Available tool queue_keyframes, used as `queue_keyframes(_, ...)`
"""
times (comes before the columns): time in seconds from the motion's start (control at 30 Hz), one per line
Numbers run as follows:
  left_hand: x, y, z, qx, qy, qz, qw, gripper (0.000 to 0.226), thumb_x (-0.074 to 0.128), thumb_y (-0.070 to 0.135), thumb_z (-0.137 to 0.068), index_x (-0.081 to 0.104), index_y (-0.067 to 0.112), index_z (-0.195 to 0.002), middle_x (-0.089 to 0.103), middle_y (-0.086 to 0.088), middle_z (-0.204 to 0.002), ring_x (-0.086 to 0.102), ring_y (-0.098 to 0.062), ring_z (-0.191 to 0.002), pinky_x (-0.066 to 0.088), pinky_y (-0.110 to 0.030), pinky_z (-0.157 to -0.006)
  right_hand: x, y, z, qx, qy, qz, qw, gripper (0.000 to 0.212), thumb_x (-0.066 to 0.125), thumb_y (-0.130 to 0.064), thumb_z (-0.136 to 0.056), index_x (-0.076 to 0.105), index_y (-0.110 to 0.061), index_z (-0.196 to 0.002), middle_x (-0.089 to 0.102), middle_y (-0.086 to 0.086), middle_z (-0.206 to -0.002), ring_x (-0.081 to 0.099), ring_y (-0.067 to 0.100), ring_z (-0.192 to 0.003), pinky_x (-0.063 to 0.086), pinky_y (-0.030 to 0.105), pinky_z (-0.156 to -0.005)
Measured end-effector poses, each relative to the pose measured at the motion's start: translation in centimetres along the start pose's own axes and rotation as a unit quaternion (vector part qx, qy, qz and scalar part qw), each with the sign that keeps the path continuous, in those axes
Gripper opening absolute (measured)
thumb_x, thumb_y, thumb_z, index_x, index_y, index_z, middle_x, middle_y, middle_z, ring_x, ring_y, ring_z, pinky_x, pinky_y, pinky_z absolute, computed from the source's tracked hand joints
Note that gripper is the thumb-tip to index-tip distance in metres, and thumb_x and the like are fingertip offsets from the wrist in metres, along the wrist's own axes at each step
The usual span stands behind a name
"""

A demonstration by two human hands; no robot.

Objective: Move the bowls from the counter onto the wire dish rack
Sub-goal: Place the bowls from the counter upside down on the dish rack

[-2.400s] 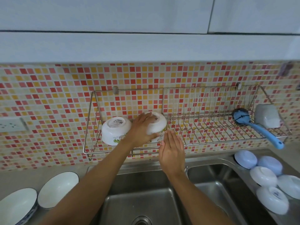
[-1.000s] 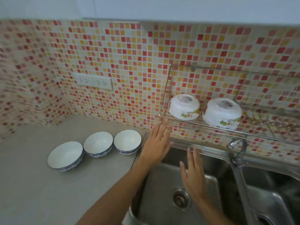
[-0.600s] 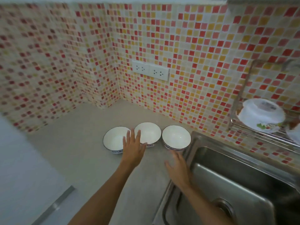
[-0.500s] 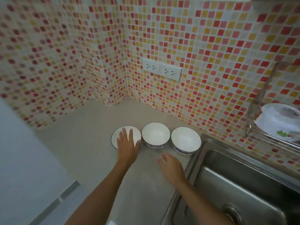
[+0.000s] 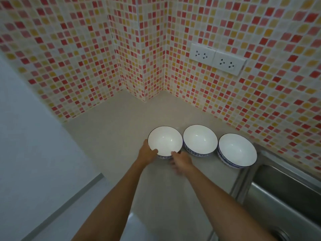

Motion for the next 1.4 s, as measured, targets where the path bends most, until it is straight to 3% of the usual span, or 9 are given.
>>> queue_keyframes(0.23,0.7,-2.8,0.9,-0.104,-0.02,0.195,0.975,0.045,0.057,0.02,-0.087,0.045,0.005,-0.128,0.056,-0.014,-0.126,0.056,-0.03,-0.109,0.049,-0.045,-0.096,-0.7,1.6,2.6,0.029,0.0,-0.121,0.992,0.023,0.049,-0.011,-0.085,0.055,-0.002,-0.106,0.065,0.019,-0.108,0.072,0.033,-0.075,0.06,0.036,-0.06)
queue_keyframes(0.43,5.2,0.7,5.8,-0.082,-0.135,0.333,0.93,0.032,0.051,0.039,-0.093,0.062,0.014,-0.11,0.073,-0.008,-0.098,0.067,-0.03,-0.088,0.052,-0.038,-0.07,-5.0,4.3,6.7,-0.008,0.009,-0.128,0.992,0.018,0.048,-0.011,-0.083,0.063,-0.006,-0.093,0.073,0.015,-0.084,0.073,0.029,-0.071,0.061,0.041,-0.073)
queue_keyframes(0.6,10.3,5.9,9.8,-0.034,-0.141,0.354,0.924,0.044,0.038,0.055,-0.094,0.056,0.026,-0.121,0.068,-0.003,-0.113,0.066,-0.026,-0.096,0.058,-0.043,-0.068,-13.9,4.8,10.5,-0.087,0.11,-0.079,0.987,0.025,0.054,-0.037,-0.075,0.067,-0.017,-0.083,0.074,0.003,-0.073,0.072,0.025,-0.073,0.06,0.044,-0.074)
queue_keyframes(0.67,12.9,8.8,12.1,-0.025,-0.169,0.384,0.907,0.05,0.039,0.061,-0.091,0.055,0.028,-0.124,0.066,-0.006,-0.12,0.065,-0.031,-0.103,0.055,-0.06,-0.079,-18.1,4.8,12.6,-0.124,0.165,-0.057,0.977,0.036,0.055,-0.052,-0.076,0.068,-0.02,-0.086,0.073,0.0,-0.079,0.07,0.022,-0.079,0.057,0.045,-0.081)
queue_keyframes(0.8,17.7,13.7,15.9,-0.029,-0.188,0.406,0.894,0.056,0.05,0.065,-0.083,0.049,0.03,-0.127,0.063,-0.008,-0.122,0.06,-0.035,-0.109,0.048,-0.065,-0.089,-26.4,5.1,17.7,-0.178,0.262,0.0,0.948,0.034,0.055,-0.046,-0.092,0.065,-0.014,-0.089,0.066,-0.005,-0.078,0.06,0.011,-0.072,0.045,0.027,-0.063)
queue_keyframes(0.97,22.2,21.5,21.8,0.064,-0.235,0.355,0.903,0.041,0.039,0.059,-0.091,0.052,0.032,-0.119,0.066,-0.002,-0.111,0.063,-0.024,-0.097,0.055,-0.037,-0.069,-35.1,6.5,22.9,-0.219,0.348,0.005,0.912,0.036,0.051,-0.046,-0.094,0.068,-0.014,-0.101,0.07,-0.002,-0.089,0.064,0.016,-0.082,0.054,0.035,-0.072)
queue_keyframes(1.13,25.6,26.6,27.5,0.12,-0.299,0.344,0.882,0.036,0.039,0.057,-0.092,0.052,0.038,-0.119,0.065,0.0,-0.113,0.065,-0.026,-0.1,0.059,-0.038,-0.071,-42.8,6.3,28.7,-0.292,0.455,0.013,0.841,0.039,0.038,-0.042,-0.101,0.062,-0.017,-0.082,0.062,-0.006,-0.077,0.058,0.011,-0.072,0.045,0.026,-0.061)
queue_keyframes(1.27,27.0,29.8,30.0,0.152,-0.308,0.365,0.865,0.043,0.037,0.057,-0.093,0.051,0.033,-0.125,0.064,-0.002,-0.114,0.064,-0.027,-0.1,0.059,-0.033,-0.058,-48.2,6.1,31.6,-0.303,0.537,0.097,0.781,0.033,0.039,-0.03,-0.102,0.066,-0.011,-0.103,0.067,0.003,-0.101,0.058,0.016,-0.092,0.046,0.03,-0.08)
queue_keyframes(1.4,27.7,32.8,31.0,0.207,-0.26,0.333,0.882,0.05,0.041,0.07,-0.083,0.052,0.04,-0.121,0.061,-0.002,-0.122,0.062,-0.027,-0.107,0.056,-0.046,-0.086,-51.3,7.6,30.7,-0.273,0.532,0.229,0.768,0.032,0.041,-0.023,-0.101,0.064,-0.007,-0.118,0.067,0.011,-0.117,0.06,0.027,-0.109,0.048,0.039,-0.093)
Point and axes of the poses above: each hand's wrist, its own z-axis away from the middle knuckle, its own x-axis out of the palm, y = z × x, the point moved 9 cm from there along -z, towards the middle knuckle
